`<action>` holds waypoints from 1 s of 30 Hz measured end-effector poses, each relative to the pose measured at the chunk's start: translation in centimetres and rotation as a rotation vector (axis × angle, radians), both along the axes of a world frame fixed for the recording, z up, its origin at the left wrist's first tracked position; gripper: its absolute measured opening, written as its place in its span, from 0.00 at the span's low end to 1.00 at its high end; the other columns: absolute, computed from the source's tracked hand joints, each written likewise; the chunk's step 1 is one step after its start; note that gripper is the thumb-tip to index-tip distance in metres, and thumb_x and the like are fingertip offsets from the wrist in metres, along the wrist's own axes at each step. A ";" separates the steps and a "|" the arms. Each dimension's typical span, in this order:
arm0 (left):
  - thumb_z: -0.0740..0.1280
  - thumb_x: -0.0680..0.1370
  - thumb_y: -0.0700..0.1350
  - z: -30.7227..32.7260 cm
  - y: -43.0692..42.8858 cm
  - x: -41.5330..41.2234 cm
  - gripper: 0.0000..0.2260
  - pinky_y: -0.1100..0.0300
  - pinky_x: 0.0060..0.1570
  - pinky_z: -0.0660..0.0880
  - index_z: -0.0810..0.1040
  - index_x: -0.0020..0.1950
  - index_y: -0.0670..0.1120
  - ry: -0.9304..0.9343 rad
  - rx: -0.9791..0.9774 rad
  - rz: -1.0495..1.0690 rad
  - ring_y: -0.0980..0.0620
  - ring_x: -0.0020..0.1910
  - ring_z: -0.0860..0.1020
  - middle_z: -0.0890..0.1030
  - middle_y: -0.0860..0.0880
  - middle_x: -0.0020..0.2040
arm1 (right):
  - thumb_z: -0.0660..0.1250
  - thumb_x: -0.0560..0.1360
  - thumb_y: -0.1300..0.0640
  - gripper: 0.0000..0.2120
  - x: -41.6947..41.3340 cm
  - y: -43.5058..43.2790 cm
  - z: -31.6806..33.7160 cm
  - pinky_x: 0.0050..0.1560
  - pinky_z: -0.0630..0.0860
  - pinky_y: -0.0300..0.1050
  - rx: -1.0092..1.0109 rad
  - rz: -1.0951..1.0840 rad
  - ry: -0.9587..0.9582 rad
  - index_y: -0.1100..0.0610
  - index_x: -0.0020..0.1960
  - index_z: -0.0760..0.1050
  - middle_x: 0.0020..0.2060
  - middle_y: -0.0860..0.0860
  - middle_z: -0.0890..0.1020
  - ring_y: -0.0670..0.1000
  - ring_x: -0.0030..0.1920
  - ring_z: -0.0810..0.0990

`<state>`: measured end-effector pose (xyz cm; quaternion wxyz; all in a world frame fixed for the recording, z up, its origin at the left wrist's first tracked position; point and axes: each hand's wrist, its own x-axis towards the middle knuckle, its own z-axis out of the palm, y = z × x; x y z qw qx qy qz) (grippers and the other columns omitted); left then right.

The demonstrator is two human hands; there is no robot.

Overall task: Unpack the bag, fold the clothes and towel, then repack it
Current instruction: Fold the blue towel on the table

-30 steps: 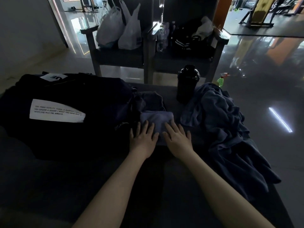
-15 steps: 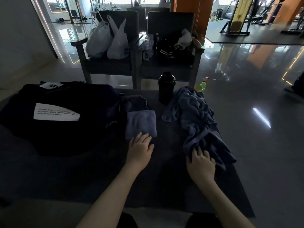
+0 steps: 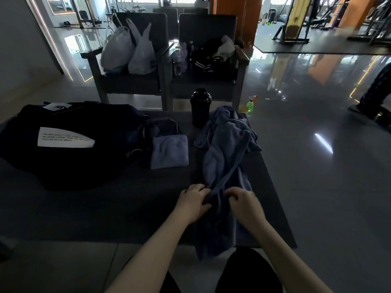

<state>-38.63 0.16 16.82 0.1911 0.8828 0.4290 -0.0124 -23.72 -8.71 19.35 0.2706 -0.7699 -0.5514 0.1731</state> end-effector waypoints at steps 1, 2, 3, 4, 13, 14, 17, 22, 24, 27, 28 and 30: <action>0.62 0.79 0.49 0.1 -0.2 -0.2 0.20 0.53 0.67 0.63 0.69 0.70 0.48 -0.017 0.020 0.013 0.48 0.69 0.63 0.67 0.50 0.70 | 0.60 0.76 0.61 0.16 0.9 0.1 -0.3 0.54 0.74 0.47 0.021 -0.033 -0.075 0.54 0.61 0.77 0.58 0.51 0.80 0.52 0.58 0.76; 0.61 0.79 0.46 0.3 -0.3 -0.5 0.17 0.54 0.64 0.64 0.72 0.67 0.46 -0.043 0.034 0.033 0.48 0.67 0.65 0.69 0.49 0.67 | 0.60 0.76 0.60 0.17 1.6 0.2 -0.6 0.57 0.72 0.47 -0.024 -0.034 -0.126 0.54 0.64 0.74 0.62 0.51 0.78 0.54 0.62 0.73; 0.60 0.78 0.43 0.8 -0.3 -0.8 0.14 0.56 0.61 0.66 0.75 0.64 0.45 -0.049 0.044 0.056 0.47 0.64 0.68 0.71 0.49 0.64 | 0.59 0.77 0.58 0.17 2.2 0.2 -0.9 0.59 0.70 0.48 -0.112 -0.010 -0.167 0.54 0.65 0.74 0.63 0.50 0.76 0.54 0.64 0.71; 0.59 0.78 0.41 1.2 -0.2 -1.1 0.13 0.57 0.58 0.66 0.77 0.60 0.44 -0.026 0.053 0.073 0.46 0.61 0.69 0.73 0.48 0.60 | 0.59 0.77 0.56 0.16 2.4 0.2 -1.2 0.58 0.69 0.48 -0.193 0.022 -0.207 0.53 0.64 0.75 0.61 0.49 0.77 0.54 0.64 0.71; 0.61 0.77 0.54 6.2 1.5 -3.3 0.21 0.51 0.66 0.67 0.72 0.65 0.44 0.598 -0.370 0.203 0.44 0.62 0.73 0.75 0.45 0.62 | 0.64 0.73 0.59 0.12 1.6 0.2 -1.1 0.36 0.77 0.50 -0.160 0.211 0.138 0.64 0.32 0.75 0.28 0.55 0.80 0.52 0.28 0.77; 0.62 0.75 0.59 6.2 1.9 -3.1 0.26 0.50 0.67 0.66 0.71 0.68 0.45 0.609 -0.408 0.229 0.44 0.64 0.72 0.74 0.45 0.64 | 0.64 0.73 0.60 0.11 1.9 0.6 -1.1 0.38 0.78 0.52 -0.109 0.180 0.143 0.63 0.33 0.76 0.29 0.55 0.81 0.53 0.29 0.78; 0.60 0.75 0.66 5.6 2.4 -1.1 0.34 0.49 0.67 0.64 0.65 0.72 0.45 0.491 -0.140 0.211 0.43 0.69 0.66 0.67 0.44 0.70 | 0.65 0.75 0.61 0.07 3.4 2.3 -1.0 0.42 0.78 0.51 0.056 0.022 0.116 0.59 0.42 0.81 0.37 0.50 0.82 0.50 0.37 0.80; 0.61 0.78 0.57 2.8 2.2 2.2 0.28 0.48 0.69 0.59 0.61 0.75 0.48 0.197 0.108 -0.060 0.46 0.72 0.59 0.60 0.49 0.76 | 0.63 0.77 0.60 0.09 6.0 5.4 -1.0 0.46 0.75 0.45 0.025 -0.136 0.204 0.57 0.53 0.79 0.44 0.50 0.81 0.50 0.45 0.79; 0.59 0.79 0.57 2.3 2.0 2.7 0.22 0.49 0.67 0.62 0.70 0.70 0.48 0.179 0.100 -0.096 0.47 0.69 0.65 0.68 0.49 0.71 | 0.62 0.77 0.59 0.09 6.6 6.6 -1.3 0.45 0.74 0.44 0.007 -0.150 0.255 0.57 0.55 0.78 0.45 0.50 0.80 0.50 0.45 0.79; 0.57 0.80 0.58 3.4 1.6 2.9 0.21 0.54 0.56 0.71 0.81 0.49 0.44 0.087 0.081 -0.095 0.50 0.50 0.78 0.81 0.49 0.49 | 0.62 0.78 0.57 0.09 7.6 8.5 -1.9 0.45 0.71 0.44 0.001 -0.180 0.293 0.56 0.57 0.76 0.47 0.51 0.79 0.51 0.47 0.77; 0.57 0.80 0.58 4.0 1.6 2.7 0.22 0.55 0.51 0.74 0.81 0.45 0.43 0.067 -0.005 -0.085 0.51 0.44 0.79 0.82 0.49 0.43 | 0.62 0.78 0.57 0.08 7.8 9.2 -2.1 0.44 0.70 0.44 0.009 -0.189 0.289 0.56 0.55 0.76 0.46 0.52 0.79 0.53 0.47 0.77; 0.59 0.80 0.57 4.9 2.1 2.5 0.20 0.56 0.45 0.78 0.81 0.45 0.43 0.035 -0.226 -0.036 0.53 0.36 0.80 0.82 0.49 0.36 | 0.61 0.77 0.57 0.08 8.0 10.5 -2.6 0.42 0.71 0.45 0.054 -0.222 0.275 0.56 0.53 0.77 0.47 0.53 0.80 0.55 0.47 0.78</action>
